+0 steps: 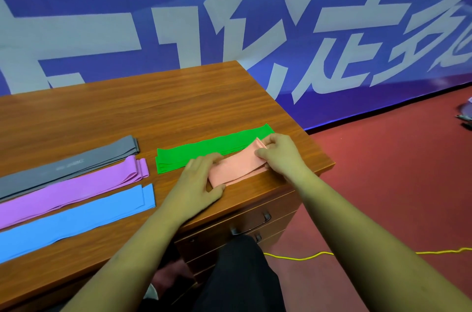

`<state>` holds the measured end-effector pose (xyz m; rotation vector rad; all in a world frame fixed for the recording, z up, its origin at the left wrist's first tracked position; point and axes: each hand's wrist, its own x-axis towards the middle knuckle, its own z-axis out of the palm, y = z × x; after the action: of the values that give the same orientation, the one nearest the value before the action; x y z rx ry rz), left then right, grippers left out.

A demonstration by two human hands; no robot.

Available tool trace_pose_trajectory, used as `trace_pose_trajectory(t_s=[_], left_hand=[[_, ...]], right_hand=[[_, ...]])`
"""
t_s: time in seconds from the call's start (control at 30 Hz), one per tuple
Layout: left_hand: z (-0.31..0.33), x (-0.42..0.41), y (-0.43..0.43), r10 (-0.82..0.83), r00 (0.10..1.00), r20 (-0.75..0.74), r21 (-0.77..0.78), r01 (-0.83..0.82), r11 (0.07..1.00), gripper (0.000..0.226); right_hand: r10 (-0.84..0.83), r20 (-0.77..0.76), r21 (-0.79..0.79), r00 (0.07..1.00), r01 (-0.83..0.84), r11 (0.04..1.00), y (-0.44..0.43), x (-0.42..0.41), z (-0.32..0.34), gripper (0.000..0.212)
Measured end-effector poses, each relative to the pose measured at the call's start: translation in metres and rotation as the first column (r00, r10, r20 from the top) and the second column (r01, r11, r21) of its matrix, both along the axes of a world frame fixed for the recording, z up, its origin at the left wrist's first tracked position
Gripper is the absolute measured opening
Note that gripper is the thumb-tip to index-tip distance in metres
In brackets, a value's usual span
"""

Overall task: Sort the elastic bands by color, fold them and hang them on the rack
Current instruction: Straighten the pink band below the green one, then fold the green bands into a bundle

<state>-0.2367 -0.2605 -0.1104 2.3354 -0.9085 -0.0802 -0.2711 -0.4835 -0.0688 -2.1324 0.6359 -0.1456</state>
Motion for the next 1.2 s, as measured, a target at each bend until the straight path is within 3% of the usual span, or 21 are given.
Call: trace_pose_trajectory(t_s=[0.1,0.2,0.53,0.73,0.87,1.03,1.2], left_hand=[[-0.004,0.002,0.000,-0.009,0.999,0.045,0.015,0.009,1.000,0.048],[-0.007,0.003,0.000,-0.016,0.998,0.059,-0.003,0.017,1.000,0.040],[-0.005,0.010,0.008,-0.004,1.000,0.026,-0.100,0.006,0.995,0.027],[-0.010,0.005,0.007,-0.064,0.995,0.081,0.011,0.063,0.998,0.034],[-0.010,0.005,0.009,-0.053,0.995,0.081,0.020,0.052,0.998,0.036],[-0.004,0.007,0.019,-0.067,0.989,0.132,0.000,0.067,0.998,0.034],[0.014,0.033,0.050,0.128,0.963,0.236,-0.085,-0.111,0.990,0.018]], right_hand=[[0.044,0.035,-0.146,0.998,-0.039,0.989,-0.003,-0.004,-0.008,0.012],[0.036,0.027,-0.195,0.999,-0.031,0.980,-0.002,-0.007,-0.014,0.023],[-0.033,0.054,-0.049,0.998,0.036,0.998,-0.004,-0.008,-0.017,0.017],[0.003,0.110,-0.313,0.994,0.032,0.949,-0.003,-0.016,-0.032,0.028],[0.104,0.102,-0.522,0.989,-0.036,0.852,-0.003,-0.023,-0.037,0.015],[0.083,0.144,-0.495,0.986,0.000,0.869,0.005,-0.027,-0.032,0.029],[0.272,0.145,-0.523,0.951,-0.160,0.837,0.041,-0.010,-0.010,0.033]])
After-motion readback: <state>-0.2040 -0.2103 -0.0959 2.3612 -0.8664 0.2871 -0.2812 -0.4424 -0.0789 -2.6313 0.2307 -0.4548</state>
